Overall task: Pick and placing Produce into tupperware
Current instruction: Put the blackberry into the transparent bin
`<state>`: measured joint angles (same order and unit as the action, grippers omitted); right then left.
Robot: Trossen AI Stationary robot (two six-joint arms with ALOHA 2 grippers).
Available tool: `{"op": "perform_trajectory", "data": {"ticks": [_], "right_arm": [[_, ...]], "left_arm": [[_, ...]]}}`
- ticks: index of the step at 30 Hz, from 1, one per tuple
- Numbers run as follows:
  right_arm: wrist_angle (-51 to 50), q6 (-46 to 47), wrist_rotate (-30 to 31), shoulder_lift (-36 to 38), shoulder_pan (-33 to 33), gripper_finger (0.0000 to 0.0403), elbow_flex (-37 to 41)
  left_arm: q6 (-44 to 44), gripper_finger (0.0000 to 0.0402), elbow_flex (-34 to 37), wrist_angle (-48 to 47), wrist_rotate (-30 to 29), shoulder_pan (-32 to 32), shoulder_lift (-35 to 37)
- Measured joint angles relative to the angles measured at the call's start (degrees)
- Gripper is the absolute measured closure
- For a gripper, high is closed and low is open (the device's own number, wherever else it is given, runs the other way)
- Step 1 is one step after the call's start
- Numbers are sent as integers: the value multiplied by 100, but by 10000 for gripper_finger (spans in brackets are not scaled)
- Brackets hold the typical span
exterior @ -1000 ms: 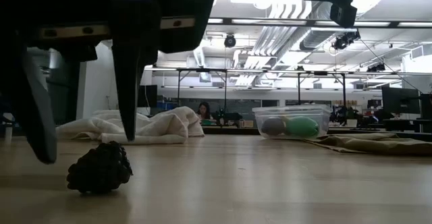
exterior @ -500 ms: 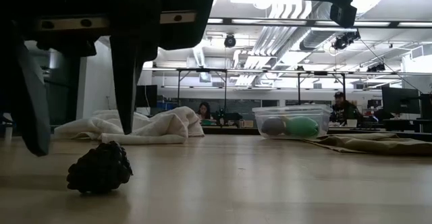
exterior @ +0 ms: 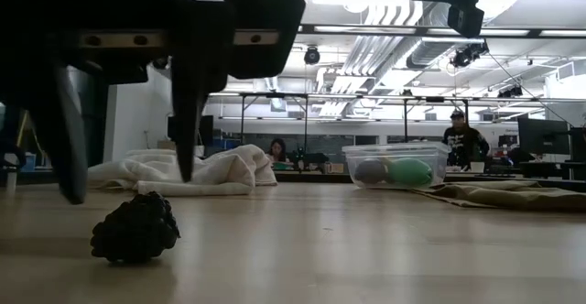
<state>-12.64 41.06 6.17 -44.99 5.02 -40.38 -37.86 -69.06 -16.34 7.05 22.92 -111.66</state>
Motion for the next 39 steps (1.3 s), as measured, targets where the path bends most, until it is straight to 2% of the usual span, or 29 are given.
{"op": "perform_trajectory", "data": {"ticks": [5,15,17,19,39], "right_arm": [[0,-13,0,0,-1,293,0],[-45,-15,28,-1,0,293,0],[-42,-15,31,2,2,293,-3],[-93,-15,28,2,2,293,-4],[-144,-83,31,-1,2,293,-4]], "left_arm": [[8,241,-21,-36,54,-3,0],[19,241,-769,-369,67,-9,-264],[68,241,-802,-741,68,-6,-298],[76,241,-883,-618,103,-6,-420],[338,241,-1044,-1217,277,-4,-568]]}}
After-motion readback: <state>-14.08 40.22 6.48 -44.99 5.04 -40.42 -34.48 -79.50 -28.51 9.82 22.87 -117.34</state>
